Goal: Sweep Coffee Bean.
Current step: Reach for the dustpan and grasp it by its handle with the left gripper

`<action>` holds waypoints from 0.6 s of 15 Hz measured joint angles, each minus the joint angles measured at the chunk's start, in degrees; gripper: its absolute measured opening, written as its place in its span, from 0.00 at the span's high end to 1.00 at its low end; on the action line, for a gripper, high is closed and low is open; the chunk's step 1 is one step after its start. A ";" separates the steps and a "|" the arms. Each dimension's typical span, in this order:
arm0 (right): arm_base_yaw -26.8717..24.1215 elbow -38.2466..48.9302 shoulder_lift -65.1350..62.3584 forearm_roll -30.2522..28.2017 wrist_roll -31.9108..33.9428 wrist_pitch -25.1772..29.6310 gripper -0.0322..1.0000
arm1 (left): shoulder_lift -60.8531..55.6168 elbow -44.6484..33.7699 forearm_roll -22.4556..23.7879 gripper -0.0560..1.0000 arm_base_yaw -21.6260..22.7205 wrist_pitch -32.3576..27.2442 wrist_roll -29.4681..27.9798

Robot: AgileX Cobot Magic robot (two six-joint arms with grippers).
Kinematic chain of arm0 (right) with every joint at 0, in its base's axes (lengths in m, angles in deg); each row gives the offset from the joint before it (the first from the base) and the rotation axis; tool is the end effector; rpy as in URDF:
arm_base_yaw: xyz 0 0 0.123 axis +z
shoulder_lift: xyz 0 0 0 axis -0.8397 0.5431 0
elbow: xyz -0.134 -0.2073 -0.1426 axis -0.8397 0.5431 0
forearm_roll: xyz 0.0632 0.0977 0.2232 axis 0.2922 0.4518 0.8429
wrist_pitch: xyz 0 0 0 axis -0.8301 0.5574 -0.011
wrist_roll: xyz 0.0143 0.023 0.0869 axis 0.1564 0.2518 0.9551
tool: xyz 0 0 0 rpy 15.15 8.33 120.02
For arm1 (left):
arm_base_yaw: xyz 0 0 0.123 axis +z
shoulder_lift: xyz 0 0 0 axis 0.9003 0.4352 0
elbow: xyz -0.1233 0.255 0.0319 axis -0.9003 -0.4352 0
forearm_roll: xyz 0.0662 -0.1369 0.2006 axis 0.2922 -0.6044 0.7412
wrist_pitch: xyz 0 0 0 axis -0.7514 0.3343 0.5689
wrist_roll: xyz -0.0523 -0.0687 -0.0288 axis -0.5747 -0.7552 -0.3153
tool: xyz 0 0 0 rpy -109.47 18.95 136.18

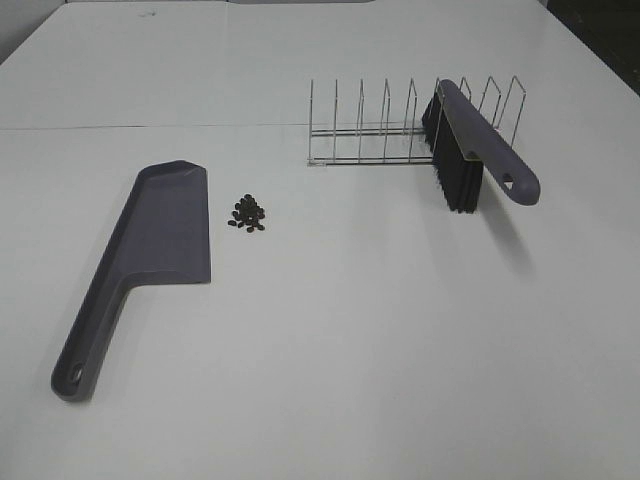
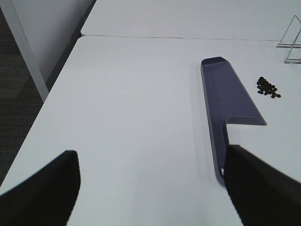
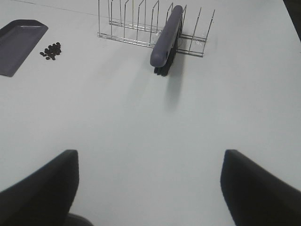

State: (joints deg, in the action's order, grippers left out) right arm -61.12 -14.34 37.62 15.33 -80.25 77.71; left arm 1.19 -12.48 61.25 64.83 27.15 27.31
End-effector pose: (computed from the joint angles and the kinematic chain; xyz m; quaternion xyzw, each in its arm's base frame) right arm -0.0073 0.0202 0.2786 -0.1060 0.8451 0.0264 0.5234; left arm -0.0054 0.0045 0.2805 -0.0488 0.8442 0.0047 0.5338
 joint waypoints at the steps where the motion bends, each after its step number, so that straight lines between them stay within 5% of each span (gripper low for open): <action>1: 0.00 0.00 0.00 0.00 0.00 0.00 0.26 | 0.00 0.00 0.00 0.20 0.00 0.00 0.00; 9: 0.00 0.00 0.00 0.00 0.00 0.00 0.26 | 0.00 0.00 0.00 0.20 0.00 0.00 0.00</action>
State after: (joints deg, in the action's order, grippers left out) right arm -61.12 -14.34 37.62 15.33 -80.25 77.71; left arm 1.19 -12.48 61.25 64.83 27.15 27.31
